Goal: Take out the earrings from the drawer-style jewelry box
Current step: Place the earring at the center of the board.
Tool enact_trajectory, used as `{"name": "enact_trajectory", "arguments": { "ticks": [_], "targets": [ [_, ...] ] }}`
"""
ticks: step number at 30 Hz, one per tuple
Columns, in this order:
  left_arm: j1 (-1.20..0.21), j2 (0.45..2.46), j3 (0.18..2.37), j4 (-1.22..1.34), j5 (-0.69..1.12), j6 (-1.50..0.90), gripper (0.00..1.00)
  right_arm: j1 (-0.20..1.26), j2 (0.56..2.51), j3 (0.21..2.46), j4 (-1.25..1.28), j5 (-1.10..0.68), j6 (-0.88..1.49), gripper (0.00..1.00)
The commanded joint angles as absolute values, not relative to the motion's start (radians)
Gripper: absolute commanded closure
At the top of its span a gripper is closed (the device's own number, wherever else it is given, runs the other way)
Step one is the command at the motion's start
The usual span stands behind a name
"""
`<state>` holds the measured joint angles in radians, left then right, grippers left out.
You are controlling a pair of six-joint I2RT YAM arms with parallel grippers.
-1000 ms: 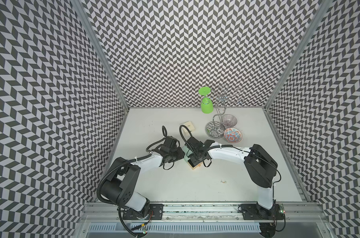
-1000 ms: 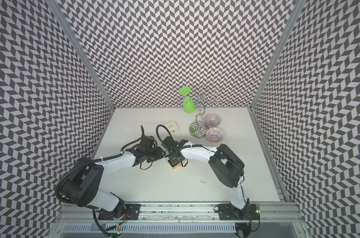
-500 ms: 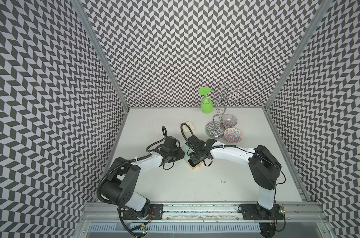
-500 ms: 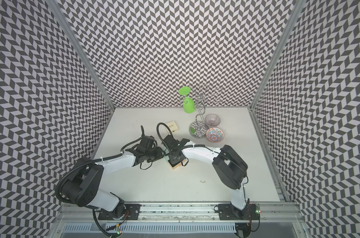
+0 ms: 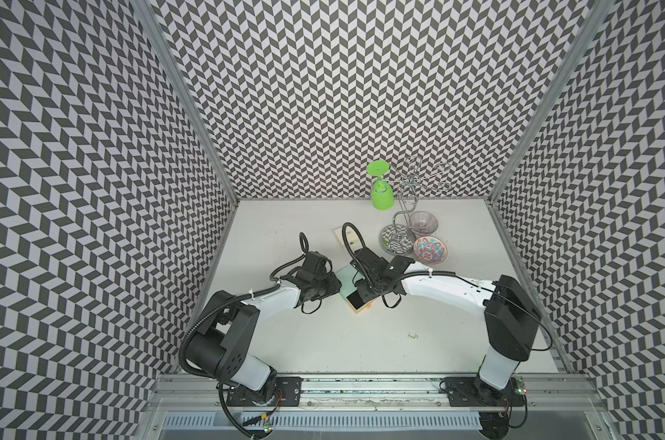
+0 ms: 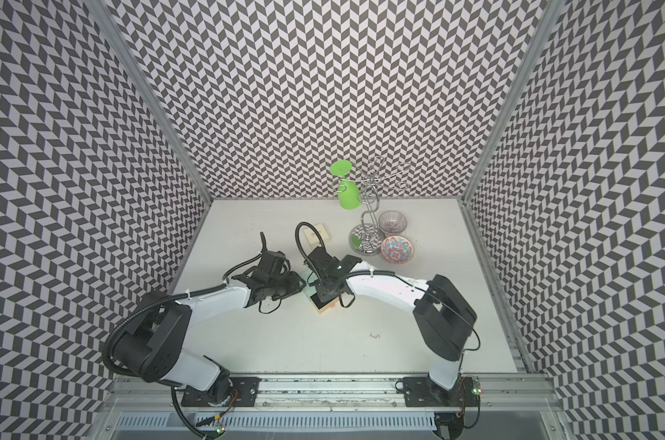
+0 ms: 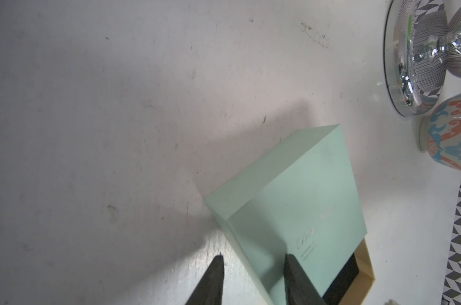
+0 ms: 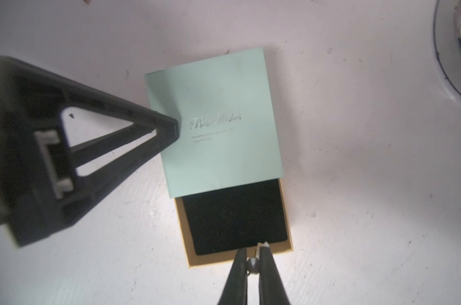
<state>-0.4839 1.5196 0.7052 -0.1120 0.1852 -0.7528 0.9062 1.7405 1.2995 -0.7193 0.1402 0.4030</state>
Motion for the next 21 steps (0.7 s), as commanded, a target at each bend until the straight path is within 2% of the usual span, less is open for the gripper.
{"name": "enact_trajectory", "arguments": {
  "ticks": [1, 14, 21],
  "targets": [
    [-0.491, 1.539, 0.705, -0.148, 0.167, -0.741, 0.61, 0.897, 1.632, 1.219, -0.725, 0.141, 0.467, 0.90],
    [-0.491, 1.528, 0.704, -0.143, 0.178, -0.749, 0.61, 0.884, 1.181, 0.789, -0.808, 0.186, 0.843, 0.87],
    [-0.489, 1.519, 0.701, -0.144, 0.178, -0.750, 0.60, 0.876, 1.082, 0.627, -0.808, 0.185, 0.961, 0.87]
  ]
}}
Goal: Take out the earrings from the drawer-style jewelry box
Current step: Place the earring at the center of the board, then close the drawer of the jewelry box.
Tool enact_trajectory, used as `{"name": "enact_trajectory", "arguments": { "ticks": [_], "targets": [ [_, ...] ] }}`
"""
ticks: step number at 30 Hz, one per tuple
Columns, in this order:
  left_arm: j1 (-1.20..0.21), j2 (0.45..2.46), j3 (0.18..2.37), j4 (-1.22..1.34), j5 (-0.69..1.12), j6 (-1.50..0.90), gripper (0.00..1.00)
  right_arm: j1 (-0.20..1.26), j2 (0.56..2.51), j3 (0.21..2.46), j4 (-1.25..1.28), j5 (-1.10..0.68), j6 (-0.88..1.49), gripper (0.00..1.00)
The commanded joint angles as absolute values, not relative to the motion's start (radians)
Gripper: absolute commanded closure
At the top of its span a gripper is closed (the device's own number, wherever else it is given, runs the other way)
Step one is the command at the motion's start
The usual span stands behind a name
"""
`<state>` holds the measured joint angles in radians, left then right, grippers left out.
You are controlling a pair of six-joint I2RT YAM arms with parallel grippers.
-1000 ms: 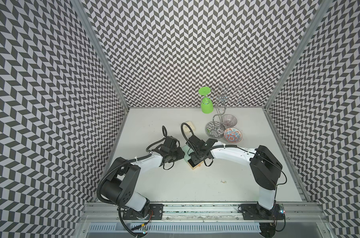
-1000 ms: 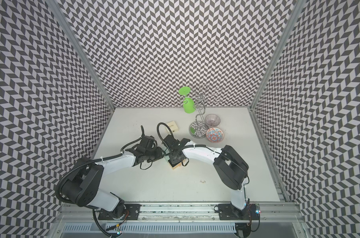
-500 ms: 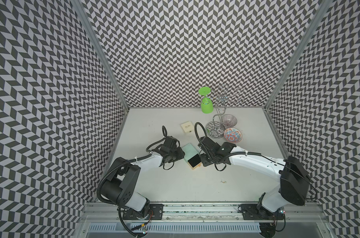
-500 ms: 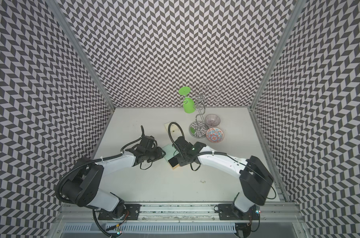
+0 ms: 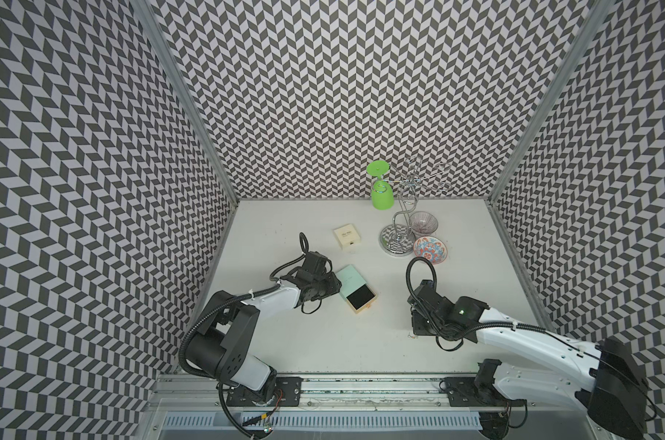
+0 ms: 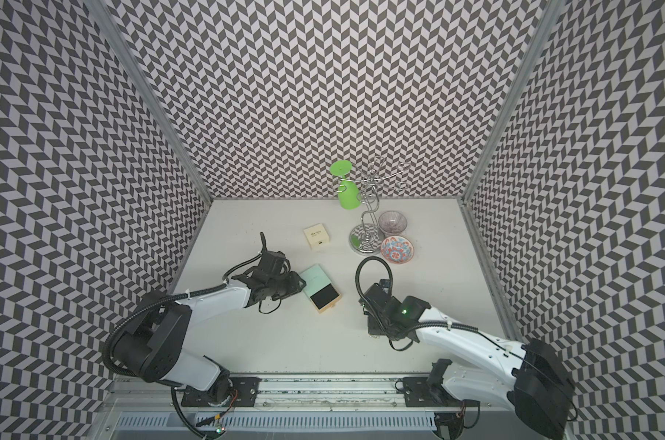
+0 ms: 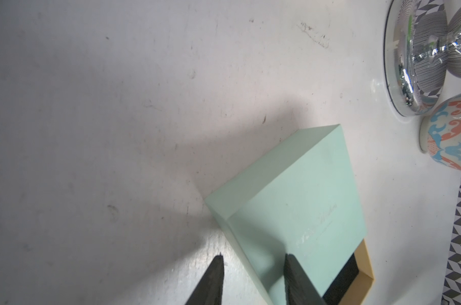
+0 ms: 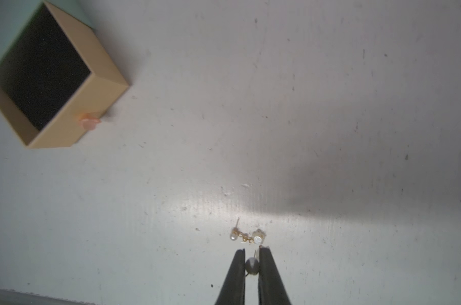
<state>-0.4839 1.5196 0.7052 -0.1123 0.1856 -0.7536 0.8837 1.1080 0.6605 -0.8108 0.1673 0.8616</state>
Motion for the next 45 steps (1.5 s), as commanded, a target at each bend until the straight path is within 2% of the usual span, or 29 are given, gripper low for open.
{"name": "enact_trajectory", "arguments": {
  "ticks": [1, 8, 23, 35, 39, 45],
  "targets": [
    [-0.491, 1.520, 0.701, -0.144, 0.178, -0.750, 0.60, 0.875, 1.077, 0.610, -0.797, 0.176, 0.967, 0.87],
    [-0.491, 1.520, 0.708, -0.150, 0.177, -0.749, 0.60, 0.870, 1.096, 0.550, -0.742, 0.128, 0.980, 0.87],
    [-0.491, 1.510, 0.704, -0.149, 0.181, -0.749, 0.60, 0.847, 1.219, 0.595, -0.692, 0.104, 0.913, 0.85],
    [-0.488, 1.393, 0.789, -0.267, 0.130, -0.781, 0.44, 0.880, 1.191, 0.785, -0.701, 0.164, 0.787, 0.82],
    [-0.421, 1.394, 0.833, -0.320, 0.113, -0.789, 0.46, 0.942, 1.253, 0.829, -0.640, 0.118, 0.743, 0.81],
    [-0.291, 1.536, 0.920, -0.328, 0.186, -0.751, 0.58, 0.995, 1.375, 0.825, -0.476, 0.005, 0.713, 0.79]
  ]
}}
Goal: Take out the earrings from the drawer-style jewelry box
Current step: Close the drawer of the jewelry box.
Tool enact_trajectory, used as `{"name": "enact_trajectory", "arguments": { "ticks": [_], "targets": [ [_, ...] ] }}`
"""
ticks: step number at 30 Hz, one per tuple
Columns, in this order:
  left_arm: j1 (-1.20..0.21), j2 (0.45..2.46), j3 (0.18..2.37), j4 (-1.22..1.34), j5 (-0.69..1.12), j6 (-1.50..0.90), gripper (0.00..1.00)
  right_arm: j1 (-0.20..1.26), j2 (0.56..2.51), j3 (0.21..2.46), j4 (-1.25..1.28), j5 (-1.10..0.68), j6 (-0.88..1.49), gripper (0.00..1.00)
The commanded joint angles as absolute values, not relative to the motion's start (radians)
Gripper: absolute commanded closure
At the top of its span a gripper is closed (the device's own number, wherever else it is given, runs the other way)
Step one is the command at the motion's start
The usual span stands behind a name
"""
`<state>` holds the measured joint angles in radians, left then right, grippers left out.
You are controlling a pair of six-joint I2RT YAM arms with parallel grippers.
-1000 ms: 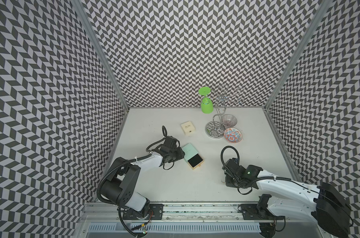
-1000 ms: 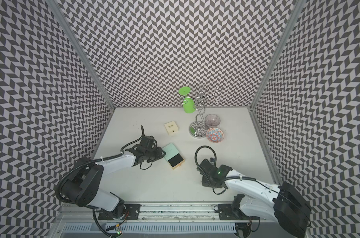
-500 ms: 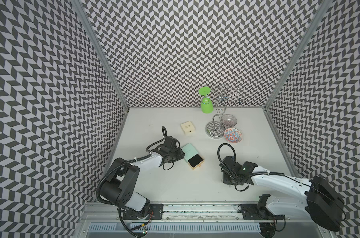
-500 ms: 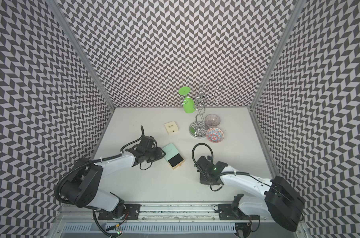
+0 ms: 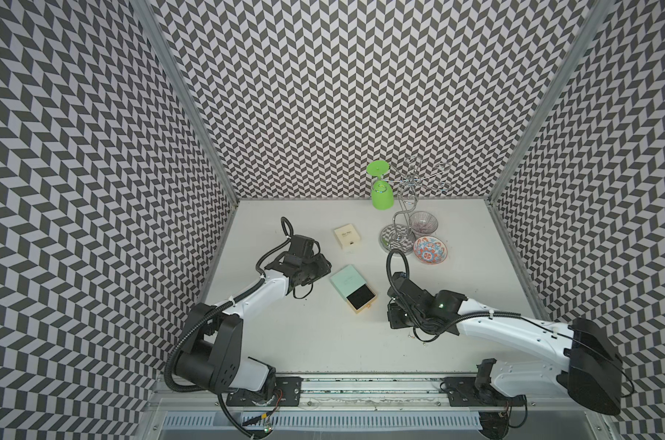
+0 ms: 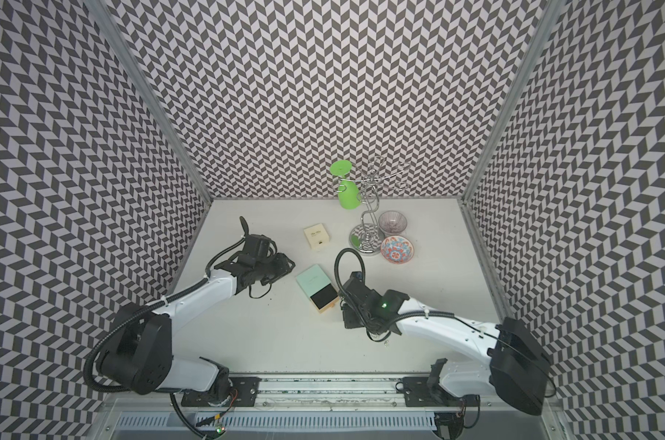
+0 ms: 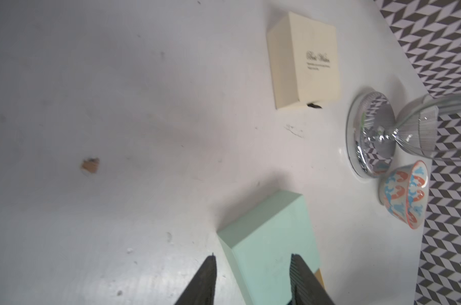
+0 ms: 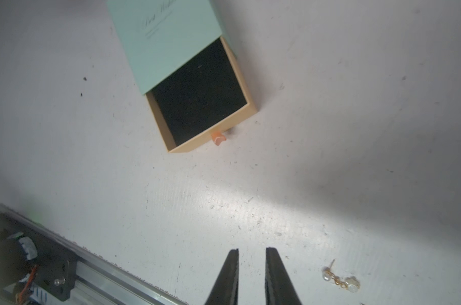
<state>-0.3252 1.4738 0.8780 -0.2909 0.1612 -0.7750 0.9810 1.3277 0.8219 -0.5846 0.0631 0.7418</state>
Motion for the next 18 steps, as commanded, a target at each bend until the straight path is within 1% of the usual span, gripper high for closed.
{"name": "enact_trajectory", "arguments": {
  "ticks": [1, 7, 11, 18],
  "targets": [
    [-0.288, 1.569, 0.946, -0.326, 0.194, -0.732, 0.60, 0.996, 1.397, 0.825, -0.456, -0.004, 0.709, 0.79],
    [-0.296, 1.702, 1.018, -0.281, 0.249, -0.665, 0.68, 0.994, 1.513, 0.857, -0.383, 0.011, 0.678, 0.79],
    [-0.313, 1.734, 1.017, -0.241, 0.283, -0.650, 0.68, 0.980, 1.582, 0.886, -0.356, 0.018, 0.661, 0.79],
    [-0.343, 1.789, 1.033, -0.236, 0.287, -0.624, 0.69, 0.957, 1.663, 0.934, -0.337, 0.039, 0.624, 0.79]
  ]
}}
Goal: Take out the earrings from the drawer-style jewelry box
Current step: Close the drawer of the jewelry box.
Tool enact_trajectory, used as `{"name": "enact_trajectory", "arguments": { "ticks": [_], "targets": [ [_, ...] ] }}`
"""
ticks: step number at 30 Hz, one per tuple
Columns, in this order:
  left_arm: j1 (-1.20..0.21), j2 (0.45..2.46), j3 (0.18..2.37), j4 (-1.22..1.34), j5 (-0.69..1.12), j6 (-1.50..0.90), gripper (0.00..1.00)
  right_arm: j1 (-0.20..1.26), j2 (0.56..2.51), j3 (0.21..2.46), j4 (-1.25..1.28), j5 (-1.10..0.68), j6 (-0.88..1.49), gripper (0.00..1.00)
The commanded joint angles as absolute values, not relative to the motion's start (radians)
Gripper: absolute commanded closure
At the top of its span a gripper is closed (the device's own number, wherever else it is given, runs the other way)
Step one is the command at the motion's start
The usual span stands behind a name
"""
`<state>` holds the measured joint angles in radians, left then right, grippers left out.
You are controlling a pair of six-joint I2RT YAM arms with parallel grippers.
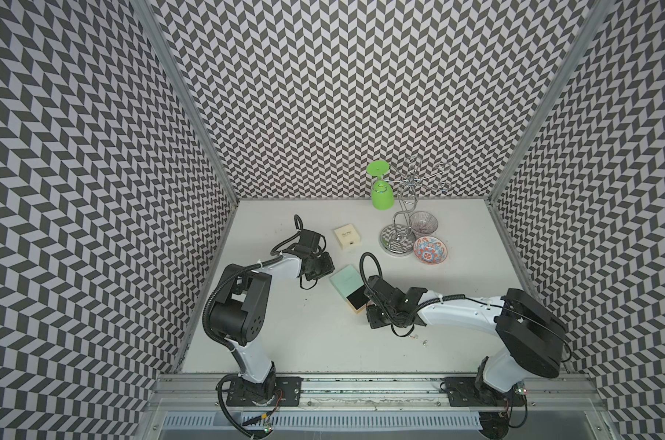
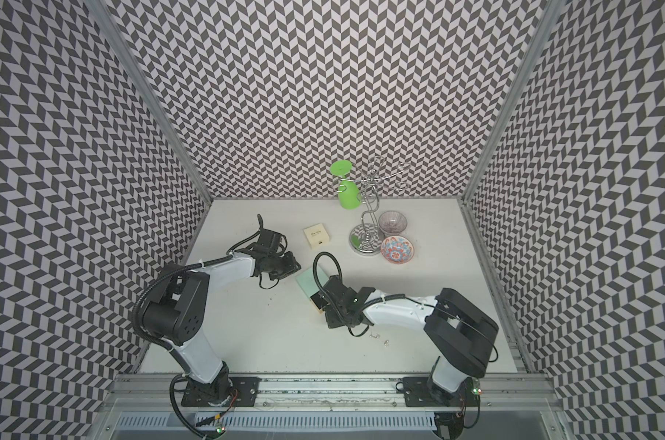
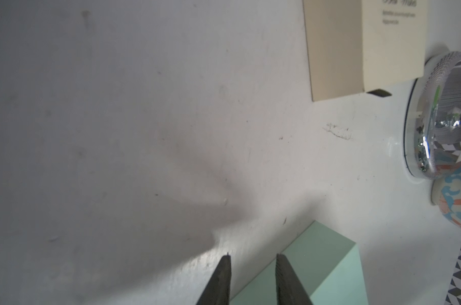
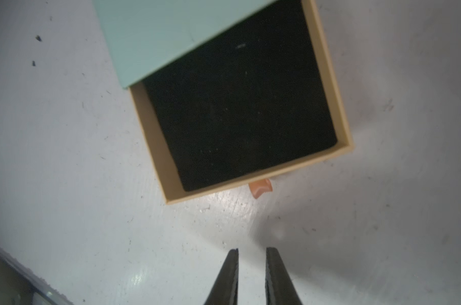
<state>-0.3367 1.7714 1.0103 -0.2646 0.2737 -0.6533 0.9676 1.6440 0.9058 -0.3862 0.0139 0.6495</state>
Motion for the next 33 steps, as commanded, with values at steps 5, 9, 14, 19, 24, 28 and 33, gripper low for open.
{"name": "enact_trajectory", "arguments": {
  "ticks": [5, 9, 14, 19, 24, 28, 33],
  "targets": [
    [-0.358, 1.812, 1.045, -0.234, 0.298, -0.599, 0.69, 0.933, 1.689, 0.952, -0.331, 0.043, 0.599, 0.79],
    [-0.361, 1.821, 1.046, -0.236, 0.298, -0.597, 0.69, 0.922, 1.724, 0.988, -0.318, 0.033, 0.553, 0.79],
    [-0.365, 1.820, 1.046, -0.236, 0.295, -0.595, 0.69, 0.920, 1.774, 1.060, -0.337, 0.056, 0.519, 0.79],
    [-0.365, 1.805, 1.040, -0.232, 0.290, -0.601, 0.69, 0.910, 1.819, 1.126, -0.342, 0.054, 0.495, 0.79],
    [-0.366, 1.793, 1.035, -0.233, 0.284, -0.603, 0.69, 0.904, 1.865, 1.182, -0.353, 0.043, 0.466, 0.79],
    [-0.364, 1.781, 1.033, -0.244, 0.265, -0.604, 0.69, 0.902, 1.882, 1.200, -0.355, 0.036, 0.458, 0.79],
    [-0.349, 1.725, 1.066, -0.358, 0.097, -0.633, 0.55, 0.897, 1.889, 1.210, -0.363, 0.035, 0.438, 0.79]
  ]
}}
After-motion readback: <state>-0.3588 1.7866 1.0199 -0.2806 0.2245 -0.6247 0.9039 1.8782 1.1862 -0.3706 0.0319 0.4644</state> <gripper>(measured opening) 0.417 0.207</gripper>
